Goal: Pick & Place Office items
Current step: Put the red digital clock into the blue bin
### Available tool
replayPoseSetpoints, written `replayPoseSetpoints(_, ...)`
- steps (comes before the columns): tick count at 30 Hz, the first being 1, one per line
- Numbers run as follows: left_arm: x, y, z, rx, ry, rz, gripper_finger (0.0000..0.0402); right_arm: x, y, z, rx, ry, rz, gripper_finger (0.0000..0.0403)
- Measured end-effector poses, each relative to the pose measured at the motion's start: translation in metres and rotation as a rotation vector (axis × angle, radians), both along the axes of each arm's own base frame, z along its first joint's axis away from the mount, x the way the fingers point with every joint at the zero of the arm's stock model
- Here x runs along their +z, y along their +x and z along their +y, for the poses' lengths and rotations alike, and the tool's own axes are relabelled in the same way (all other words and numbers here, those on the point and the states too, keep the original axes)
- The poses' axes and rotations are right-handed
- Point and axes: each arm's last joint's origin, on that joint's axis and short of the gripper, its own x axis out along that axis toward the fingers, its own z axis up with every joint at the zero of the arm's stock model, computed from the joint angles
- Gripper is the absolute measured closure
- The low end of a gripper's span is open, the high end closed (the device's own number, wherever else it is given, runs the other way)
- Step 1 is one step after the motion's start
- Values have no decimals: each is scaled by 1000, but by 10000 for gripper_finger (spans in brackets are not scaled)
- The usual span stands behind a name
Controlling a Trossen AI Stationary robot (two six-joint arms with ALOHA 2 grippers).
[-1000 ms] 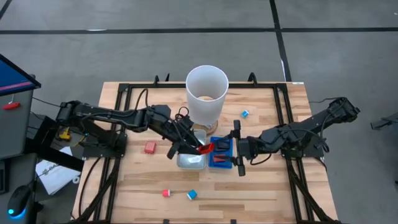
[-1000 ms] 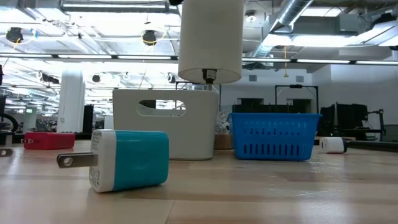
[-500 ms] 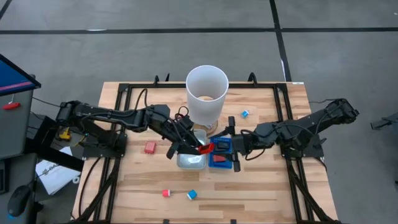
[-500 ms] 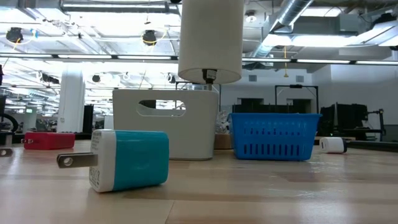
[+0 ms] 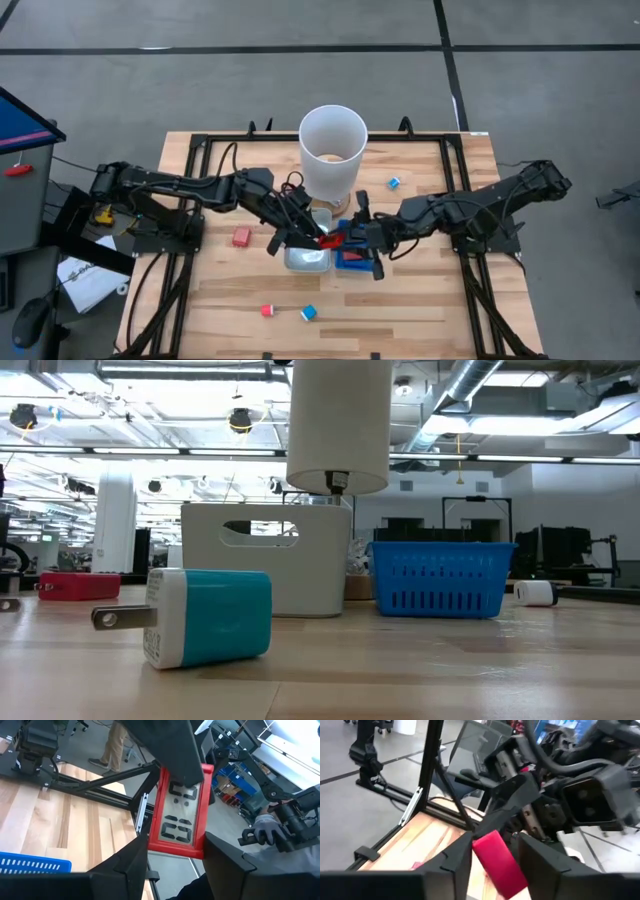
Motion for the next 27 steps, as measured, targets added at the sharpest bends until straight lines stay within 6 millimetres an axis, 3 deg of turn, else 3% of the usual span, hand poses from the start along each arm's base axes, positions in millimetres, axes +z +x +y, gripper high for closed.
replayPoseSetpoints(8, 1, 0, 0, 1, -9, -6, 235, -2, -2, 5, 21, 2, 17, 327)
replayPoseSetpoints(19, 8, -8, 8, 27, 24, -19, 213, -5, -5, 9, -9, 111, 68, 336)
replayPoseSetpoints(27, 16, -55, 12, 63, 160, 133, 199, -17, -18, 22, -18, 231, 246, 337)
